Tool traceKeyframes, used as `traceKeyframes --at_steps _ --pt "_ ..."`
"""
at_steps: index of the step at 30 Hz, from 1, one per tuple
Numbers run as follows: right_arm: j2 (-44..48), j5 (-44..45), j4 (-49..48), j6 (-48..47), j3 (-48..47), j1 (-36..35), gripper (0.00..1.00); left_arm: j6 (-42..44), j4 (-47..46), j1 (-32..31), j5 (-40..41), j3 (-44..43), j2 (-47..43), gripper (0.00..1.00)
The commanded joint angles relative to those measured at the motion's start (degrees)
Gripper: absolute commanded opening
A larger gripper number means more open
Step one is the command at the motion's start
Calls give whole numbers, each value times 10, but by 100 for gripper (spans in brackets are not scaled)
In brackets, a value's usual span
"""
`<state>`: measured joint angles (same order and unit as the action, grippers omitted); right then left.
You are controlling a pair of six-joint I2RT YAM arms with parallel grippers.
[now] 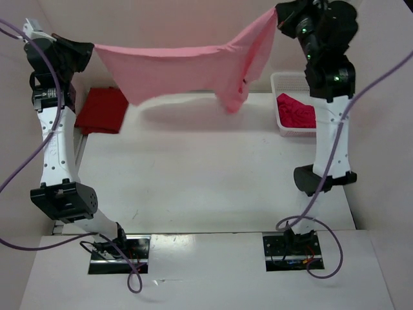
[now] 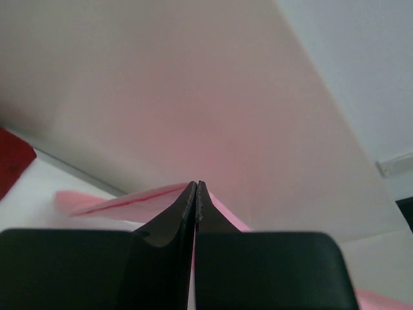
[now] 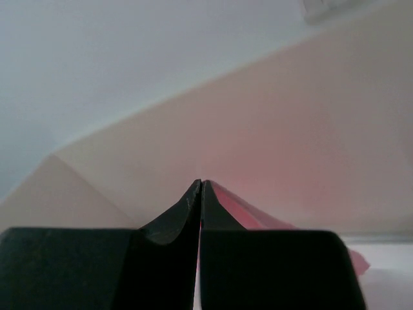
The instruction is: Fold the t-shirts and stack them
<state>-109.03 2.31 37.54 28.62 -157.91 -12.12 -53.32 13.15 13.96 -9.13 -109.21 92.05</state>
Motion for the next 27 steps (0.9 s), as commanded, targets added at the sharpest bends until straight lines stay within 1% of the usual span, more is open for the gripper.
traceKeyframes --at_steps 1,2,4,6,7,8,9,10,11,12,13,14,16,17,19,20,21,25,27 --pt "46 -38 -63 -13 -14 -3 0 -10 -30 19 -5 -22 -15 0" --pt "46 -46 -54 -18 -7 -3 0 -10 -30 19 -5 -22 -15 0" --pt "59 -76 -15 -43 36 -3 0 -10 -36 24 -5 3 -27 0" --pt "90 -88 22 -57 134 -3 0 4 -37 24 -5 64 -48 0" --pt "112 -99 22 -57 190 -3 0 9 -42 24 -5 88 -65 0" --pt "140 -114 6 -57 337 -3 0 9 -42 24 0 116 -75 0" --pt "207 -121 -42 -52 419 -3 0 15 -42 24 0 179 -84 0" --pt "238 -121 -57 -46 491 -3 0 16 -50 24 -8 215 -104 0" --pt "261 -126 -62 -41 606 -3 0 16 -50 24 -15 252 -114 0" --pt "281 -126 -63 -34 652 -3 0 16 -50 24 -15 292 -123 0" --pt "310 -132 -47 -34 695 -3 0 16 -55 24 -15 369 -140 0" --pt "324 -137 -47 -23 781 -3 0 16 -55 24 -15 406 -148 0" --pt "361 -145 -29 -9 859 -3 0 35 -55 24 9 474 -162 0" --pt "369 -169 -23 4 918 -3 0 41 -49 24 17 531 -170 0" --pt "389 -179 1 18 979 -3 0 61 -35 24 31 576 -170 0" --pt "394 -186 11 26 994 -3 0 66 -29 24 31 614 -170 0" --pt "399 -191 21 26 1008 -3 0 67 -23 24 31 633 -176 0" --pt "436 -196 78 47 1067 -3 0 81 13 60 36 702 -206 0" --pt "464 -202 111 62 1083 -3 0 87 35 89 36 716 -224 0"
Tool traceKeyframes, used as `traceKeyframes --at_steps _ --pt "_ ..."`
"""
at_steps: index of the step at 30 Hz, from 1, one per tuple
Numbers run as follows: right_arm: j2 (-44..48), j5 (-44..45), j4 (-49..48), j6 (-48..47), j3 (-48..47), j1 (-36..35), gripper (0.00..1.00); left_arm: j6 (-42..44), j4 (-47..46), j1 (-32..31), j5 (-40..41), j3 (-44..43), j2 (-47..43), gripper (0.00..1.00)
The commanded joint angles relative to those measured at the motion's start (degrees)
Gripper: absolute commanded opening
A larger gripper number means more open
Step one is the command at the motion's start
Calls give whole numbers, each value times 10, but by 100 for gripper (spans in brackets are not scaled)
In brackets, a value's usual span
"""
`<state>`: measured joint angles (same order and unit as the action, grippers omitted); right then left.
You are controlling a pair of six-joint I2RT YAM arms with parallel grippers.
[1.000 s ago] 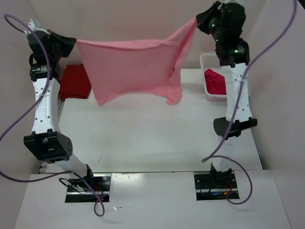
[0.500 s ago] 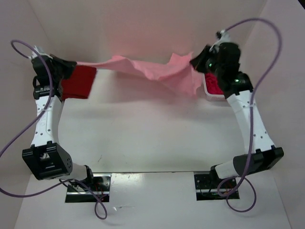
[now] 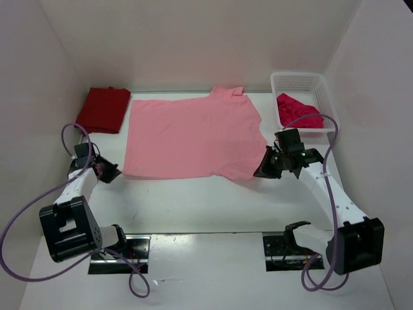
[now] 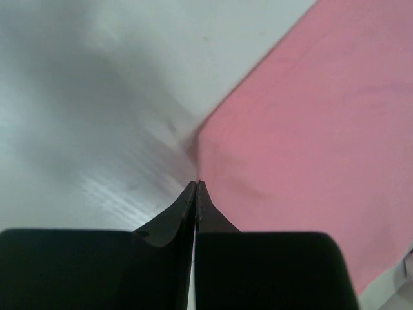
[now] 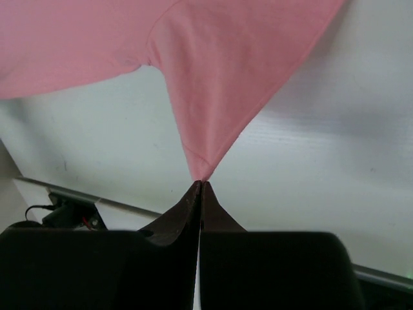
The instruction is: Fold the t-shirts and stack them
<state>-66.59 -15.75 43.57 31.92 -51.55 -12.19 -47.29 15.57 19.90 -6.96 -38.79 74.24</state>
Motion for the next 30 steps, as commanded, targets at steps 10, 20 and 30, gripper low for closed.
traceKeyframes --at_steps 10,20,30 --pt "146 -48 173 71 31 -13 0 40 84 43 -56 -15 -52 0" --pt "-39 36 15 28 -83 29 0 4 30 37 -99 -78 28 0" --pt "-233 83 -52 -3 -260 40 0 -34 -38 14 -83 -158 130 0"
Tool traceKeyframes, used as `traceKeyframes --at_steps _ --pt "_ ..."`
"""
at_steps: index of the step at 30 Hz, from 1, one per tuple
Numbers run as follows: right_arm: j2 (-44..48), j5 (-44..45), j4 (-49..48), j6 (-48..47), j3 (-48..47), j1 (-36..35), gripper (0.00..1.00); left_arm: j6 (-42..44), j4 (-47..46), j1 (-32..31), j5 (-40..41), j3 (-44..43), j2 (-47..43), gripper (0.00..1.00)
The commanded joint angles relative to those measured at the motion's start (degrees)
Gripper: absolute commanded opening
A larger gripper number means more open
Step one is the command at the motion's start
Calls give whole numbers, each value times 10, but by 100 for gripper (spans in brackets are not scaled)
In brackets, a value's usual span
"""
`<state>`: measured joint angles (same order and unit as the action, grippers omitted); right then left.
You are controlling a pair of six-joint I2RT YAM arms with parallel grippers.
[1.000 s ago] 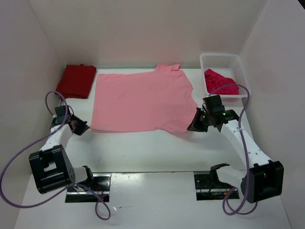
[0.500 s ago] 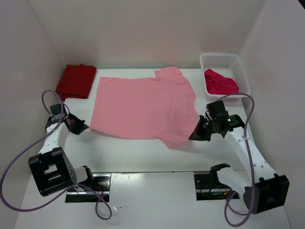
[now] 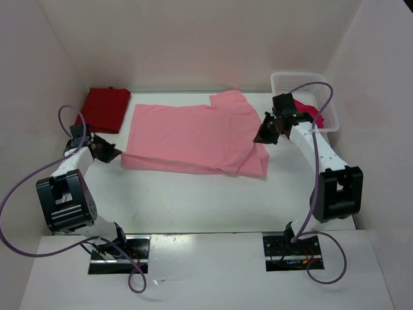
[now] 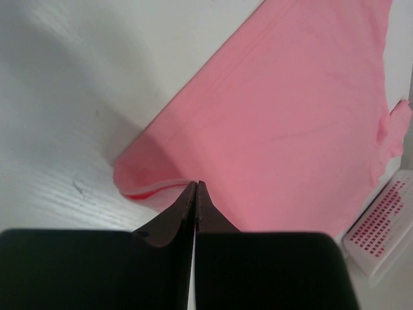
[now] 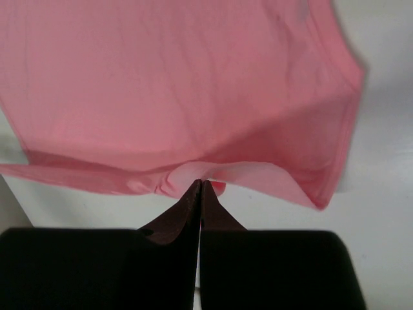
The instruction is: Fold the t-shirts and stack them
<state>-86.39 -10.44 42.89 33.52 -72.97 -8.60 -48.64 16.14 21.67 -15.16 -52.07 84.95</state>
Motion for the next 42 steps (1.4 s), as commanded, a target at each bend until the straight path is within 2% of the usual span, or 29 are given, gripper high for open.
traceKeyframes --at_steps 1,10,14,21,26,32,34,35,36,37,38,41,42 --pt "-47 30 -52 -19 -58 4 0 -26 -50 -4 -1 -33 42 0" --pt "-185 55 -70 -36 -190 23 0 -26 -73 -37 35 -130 154 0" --pt "-223 66 -82 -36 -220 29 0 -26 -73 -43 40 -147 202 0" --pt "-258 88 -88 -43 -246 34 0 -21 -84 -43 53 -175 208 0" --pt "-301 100 -88 -48 -258 34 0 -21 -90 -48 59 -195 249 0" --pt "-322 114 -83 -53 -295 39 0 -27 -124 -53 59 -181 238 12" --pt "-314 108 -83 -47 -302 39 8 -27 -124 -53 59 -174 221 25" --pt "-307 100 -83 -47 -302 39 19 -22 -119 -53 59 -168 212 31" --pt "-288 100 -83 -47 -302 39 24 -15 -119 -53 65 -151 184 38" --pt "-275 94 -83 -47 -286 39 30 -15 -119 -53 65 -139 168 49" --pt "-260 89 -83 -47 -276 39 39 -9 -119 -53 78 -126 149 53" --pt "-187 82 -107 -41 -200 39 44 -9 -124 -53 84 -64 74 57" --pt "-168 76 -112 -41 -150 39 35 -9 -124 -53 73 -49 46 55"
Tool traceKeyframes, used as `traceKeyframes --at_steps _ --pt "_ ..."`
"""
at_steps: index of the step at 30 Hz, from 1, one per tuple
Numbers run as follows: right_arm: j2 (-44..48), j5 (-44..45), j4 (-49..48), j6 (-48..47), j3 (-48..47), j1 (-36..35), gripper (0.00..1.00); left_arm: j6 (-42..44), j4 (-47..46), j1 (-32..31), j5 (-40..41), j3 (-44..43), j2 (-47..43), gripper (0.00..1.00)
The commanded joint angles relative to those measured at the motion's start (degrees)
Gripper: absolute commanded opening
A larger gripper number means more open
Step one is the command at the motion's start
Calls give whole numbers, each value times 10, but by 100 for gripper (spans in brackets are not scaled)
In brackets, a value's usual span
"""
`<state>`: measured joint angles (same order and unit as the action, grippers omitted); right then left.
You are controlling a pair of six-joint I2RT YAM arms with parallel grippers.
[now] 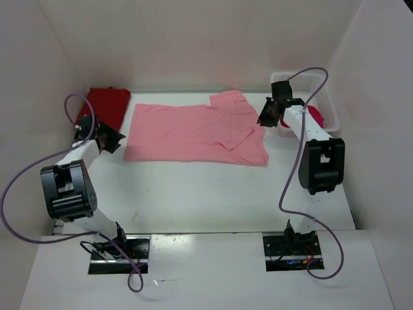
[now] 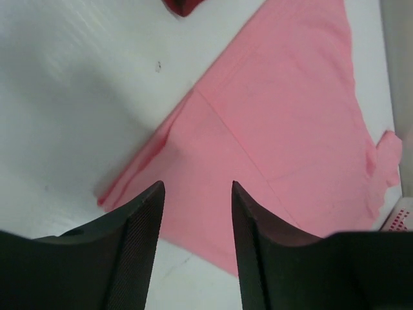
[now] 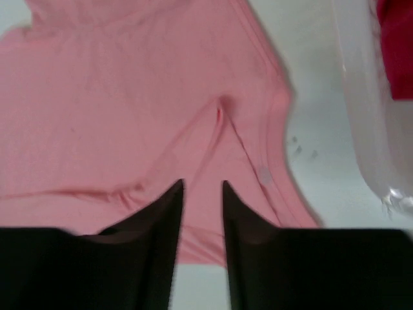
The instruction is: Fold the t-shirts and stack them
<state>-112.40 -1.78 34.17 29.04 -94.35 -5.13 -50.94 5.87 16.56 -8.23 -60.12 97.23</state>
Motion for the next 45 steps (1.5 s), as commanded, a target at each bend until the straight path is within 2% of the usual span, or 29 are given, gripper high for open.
traceKeyframes --at_steps 1,3,6,7,8,9,11,14,18,19,22,27,29,31,35,36,39,41,42,45 --pt "129 -16 -32 4 91 5 24 8 -22 -2 3 46 -85 53" --pt "159 -23 -40 21 169 5 0 15 -9 -2 -7 77 -98 45" --pt "197 -16 -46 26 259 5 0 21 -1 -2 -22 106 -93 42" --pt "197 -16 -46 26 275 11 2 21 -1 -2 -22 106 -93 42" --pt "203 -16 -51 26 288 11 9 21 -7 -2 -22 114 -79 42" --pt "203 -21 -51 21 302 17 27 21 -7 -2 -28 114 -72 42" --pt "198 -21 -56 16 308 17 39 21 -12 -2 -35 114 -46 42" --pt "177 -32 -65 4 308 17 44 21 -19 -2 -42 106 -16 41" --pt "164 -38 -70 4 308 17 45 21 -19 -2 -48 94 8 36" --pt "164 -38 -78 4 308 17 37 21 -24 -2 -48 94 15 32" --pt "153 -43 -84 4 308 17 27 21 -24 -2 -43 94 20 25" --pt "124 -43 -84 4 302 17 27 15 -30 -2 -43 89 33 18" --pt "124 -36 -84 4 296 17 35 15 -30 -2 -43 89 41 15" --pt "117 -36 -84 4 296 17 34 15 -30 -2 -43 83 48 11" --pt "106 -36 -84 4 283 17 24 15 -30 -2 -43 76 53 6" --pt "101 -41 -84 4 283 17 13 15 -30 -2 -37 76 53 4" --pt "95 -41 -84 4 273 17 1 15 -30 -2 -32 71 53 1" --pt "90 -35 -73 4 266 17 0 15 -30 -2 -32 71 53 0" --pt "90 -18 -65 9 258 17 7 15 -24 -2 -32 66 53 0" --pt "122 -2 -60 2 270 17 36 21 -24 -2 -27 66 53 0"
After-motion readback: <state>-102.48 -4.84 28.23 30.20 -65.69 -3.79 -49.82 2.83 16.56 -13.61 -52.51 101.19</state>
